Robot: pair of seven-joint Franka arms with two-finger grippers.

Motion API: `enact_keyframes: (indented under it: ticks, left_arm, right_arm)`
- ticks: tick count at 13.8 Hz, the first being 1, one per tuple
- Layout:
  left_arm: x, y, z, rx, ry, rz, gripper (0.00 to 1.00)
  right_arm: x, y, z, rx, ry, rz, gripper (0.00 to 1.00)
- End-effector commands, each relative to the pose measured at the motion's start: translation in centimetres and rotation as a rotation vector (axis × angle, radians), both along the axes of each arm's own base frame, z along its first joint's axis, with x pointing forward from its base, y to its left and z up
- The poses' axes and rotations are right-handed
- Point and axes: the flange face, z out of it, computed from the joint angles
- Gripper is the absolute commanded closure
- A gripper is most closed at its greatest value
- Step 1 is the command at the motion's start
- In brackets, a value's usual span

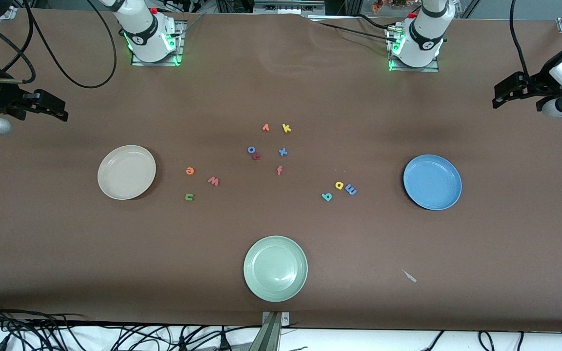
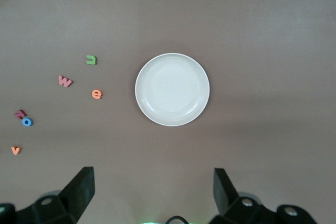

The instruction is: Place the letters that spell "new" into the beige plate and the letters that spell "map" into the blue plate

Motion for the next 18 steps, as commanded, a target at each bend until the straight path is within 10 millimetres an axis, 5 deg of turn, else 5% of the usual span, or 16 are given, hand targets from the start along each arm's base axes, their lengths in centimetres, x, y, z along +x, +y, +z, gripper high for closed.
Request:
enact_keyframes:
  ticks: [1,18]
  left_arm:
    - [0.15,0.08,0.61,-0.02,0.007,0.011,0.0]
    - [0.17,0.44,0.34,-0.044,0.018,0.021,0.0]
  right_arm:
    - [-0.68,0.12,0.76,-0.01,-0.008,0.017,0.0]
    - [-0.71,0.18,0.86,-0.011,-0.011,0.019,0.0]
